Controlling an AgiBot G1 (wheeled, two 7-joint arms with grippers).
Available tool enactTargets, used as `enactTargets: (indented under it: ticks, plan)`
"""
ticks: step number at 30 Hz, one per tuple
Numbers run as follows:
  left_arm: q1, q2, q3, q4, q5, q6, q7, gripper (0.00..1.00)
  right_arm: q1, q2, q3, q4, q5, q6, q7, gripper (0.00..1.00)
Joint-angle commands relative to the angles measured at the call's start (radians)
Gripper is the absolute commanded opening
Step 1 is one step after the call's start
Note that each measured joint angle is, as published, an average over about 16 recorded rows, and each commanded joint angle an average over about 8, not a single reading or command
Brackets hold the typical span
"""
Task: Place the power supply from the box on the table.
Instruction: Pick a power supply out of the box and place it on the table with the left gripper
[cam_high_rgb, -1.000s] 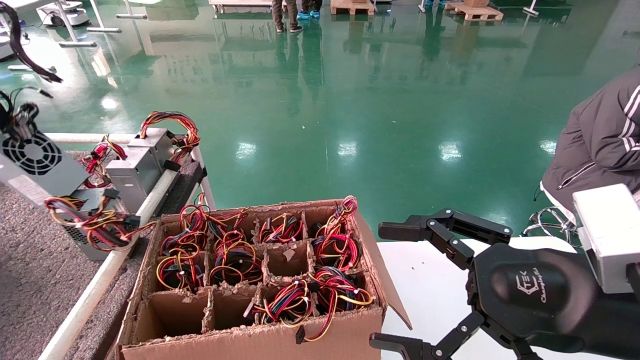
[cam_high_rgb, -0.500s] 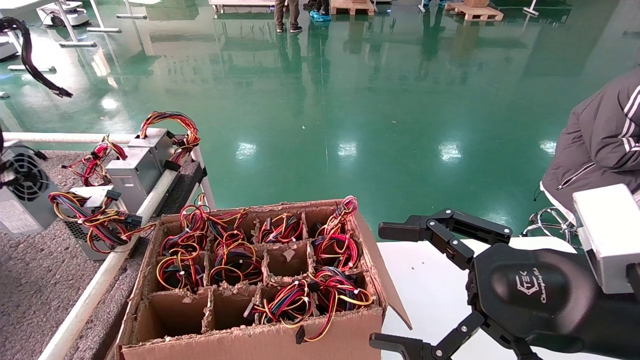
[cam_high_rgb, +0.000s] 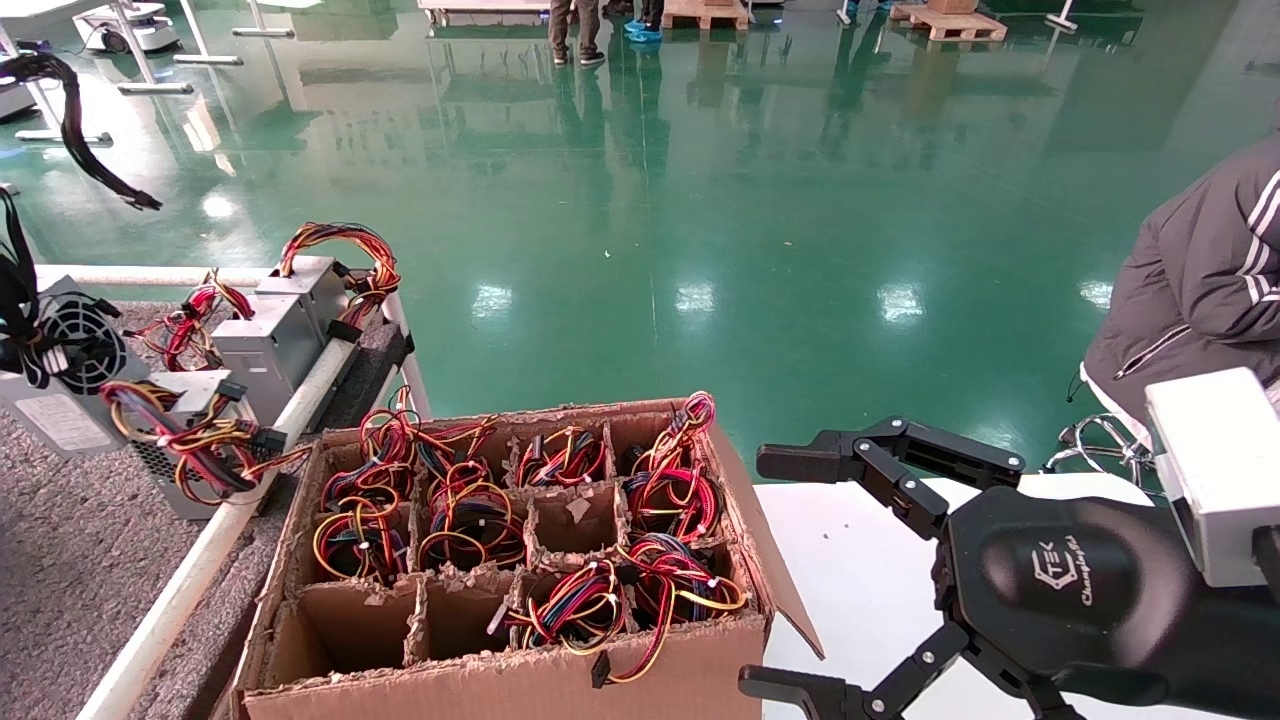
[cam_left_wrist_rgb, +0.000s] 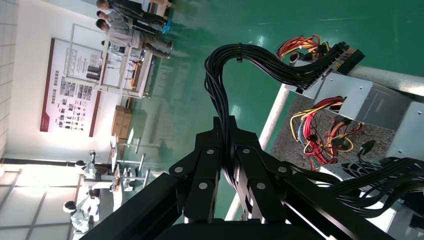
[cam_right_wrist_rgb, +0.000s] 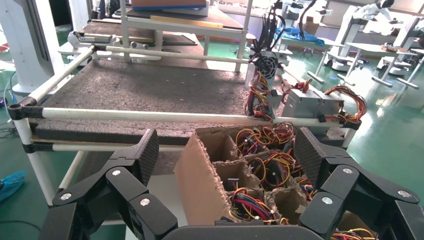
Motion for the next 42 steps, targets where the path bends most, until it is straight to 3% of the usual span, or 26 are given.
enactTargets:
  ticks: [1,24,42]
  plan:
    - [0.001,-0.001,0.000,-0.001,-0.002,0.003,0.000,0.00,0.000,0.000,0.000,0.000,0.000,0.000,0.000,1.00]
    - [0.079,-0.039,0.020,-0.096,-0.089,0.053,-0.049,0.00,0.000,0.000,0.000,0.000,0.000,0.000,0.000,1.00]
    - [0.062,-0.138,0.081,-0.170,-0.127,0.095,-0.112,0.00,0.000,0.000,0.000,0.000,0.000,0.000,0.000,1.00]
